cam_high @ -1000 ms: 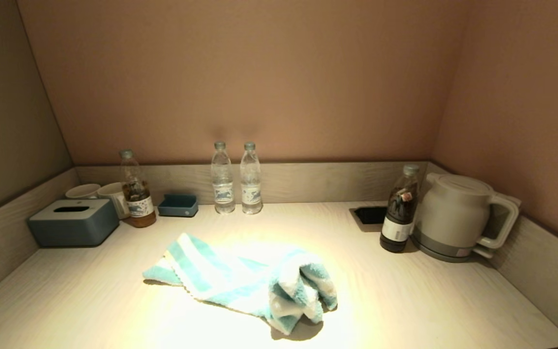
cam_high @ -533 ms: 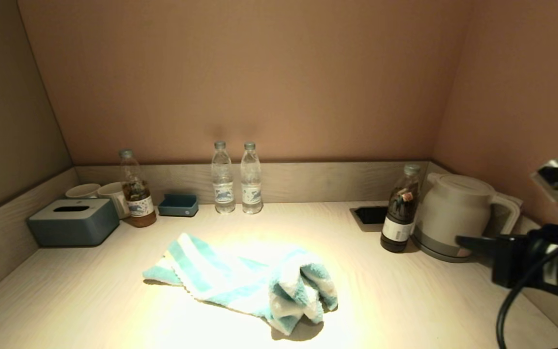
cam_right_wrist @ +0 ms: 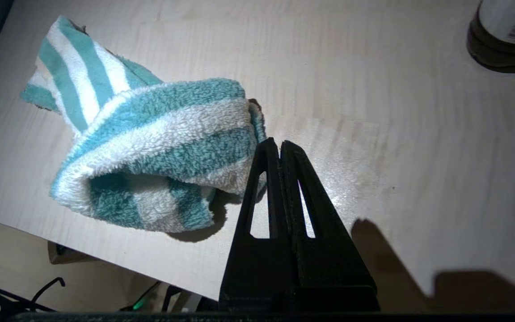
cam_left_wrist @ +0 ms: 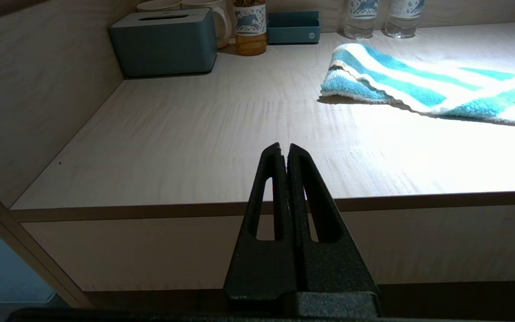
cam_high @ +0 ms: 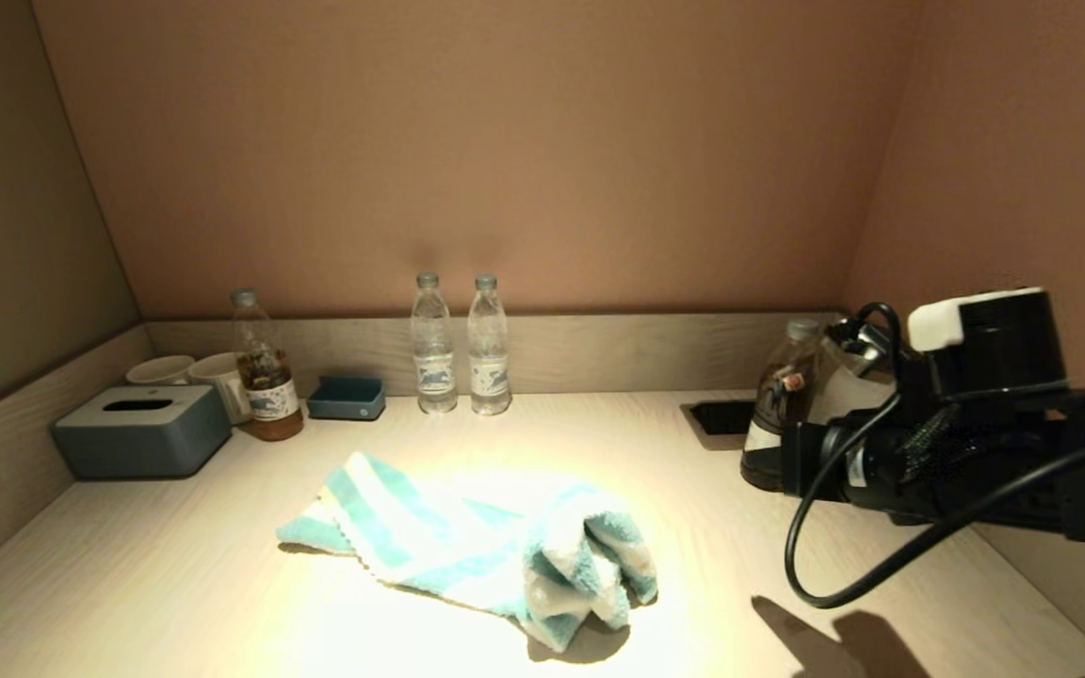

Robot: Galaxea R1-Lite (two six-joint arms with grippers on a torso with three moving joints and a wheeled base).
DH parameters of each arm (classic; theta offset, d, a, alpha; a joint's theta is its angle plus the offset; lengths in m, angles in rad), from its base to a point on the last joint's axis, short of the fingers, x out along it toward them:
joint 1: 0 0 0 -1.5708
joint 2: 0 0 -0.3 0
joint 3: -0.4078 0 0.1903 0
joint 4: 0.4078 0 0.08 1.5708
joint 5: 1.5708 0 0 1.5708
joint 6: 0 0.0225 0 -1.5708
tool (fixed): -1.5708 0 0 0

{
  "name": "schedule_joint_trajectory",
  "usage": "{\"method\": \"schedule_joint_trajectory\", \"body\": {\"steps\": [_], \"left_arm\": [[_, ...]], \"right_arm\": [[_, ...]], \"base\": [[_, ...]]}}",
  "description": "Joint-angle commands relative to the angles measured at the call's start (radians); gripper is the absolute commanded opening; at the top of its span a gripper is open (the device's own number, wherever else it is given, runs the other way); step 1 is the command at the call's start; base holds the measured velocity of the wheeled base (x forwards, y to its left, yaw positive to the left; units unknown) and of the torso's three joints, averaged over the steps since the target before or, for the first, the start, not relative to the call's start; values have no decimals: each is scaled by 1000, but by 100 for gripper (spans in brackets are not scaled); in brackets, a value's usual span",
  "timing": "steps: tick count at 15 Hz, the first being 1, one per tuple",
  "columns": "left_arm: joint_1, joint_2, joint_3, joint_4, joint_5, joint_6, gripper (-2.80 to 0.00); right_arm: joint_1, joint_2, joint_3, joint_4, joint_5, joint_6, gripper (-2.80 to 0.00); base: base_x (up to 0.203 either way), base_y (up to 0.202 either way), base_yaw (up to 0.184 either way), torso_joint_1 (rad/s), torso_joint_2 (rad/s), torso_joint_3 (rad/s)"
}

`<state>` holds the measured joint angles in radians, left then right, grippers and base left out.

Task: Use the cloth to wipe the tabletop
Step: Pick up the tablecloth

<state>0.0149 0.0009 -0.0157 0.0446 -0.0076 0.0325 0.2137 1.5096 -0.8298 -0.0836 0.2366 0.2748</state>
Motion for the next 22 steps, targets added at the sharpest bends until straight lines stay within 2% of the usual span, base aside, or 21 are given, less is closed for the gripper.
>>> {"method": "schedule_joint_trajectory", "body": {"steps": [1,7,16,21,22], "left_arm": [[0,1,0,0,0,0,-280],[0,1,0,1,0,0,-280],[0,1,0,0,0,0,-280],[0,1,0,0,0,0,-280],[0,1,0,0,0,1,-280]], "right_arm": [[26,64,-23,-1,1,47,-280],[71,157,-99,4,0,74,-280],[84,214,-150,13,-9,92,-280],[98,264,-210,77,-10,93,-280],[106,268,-212,79,-10,94,0]], "base": [[0,0,0,0,0,0],[0,0,0,0,0,0],[0,0,0,0,0,0],[0,0,0,0,0,0],[0,0,0,0,0,0]]}}
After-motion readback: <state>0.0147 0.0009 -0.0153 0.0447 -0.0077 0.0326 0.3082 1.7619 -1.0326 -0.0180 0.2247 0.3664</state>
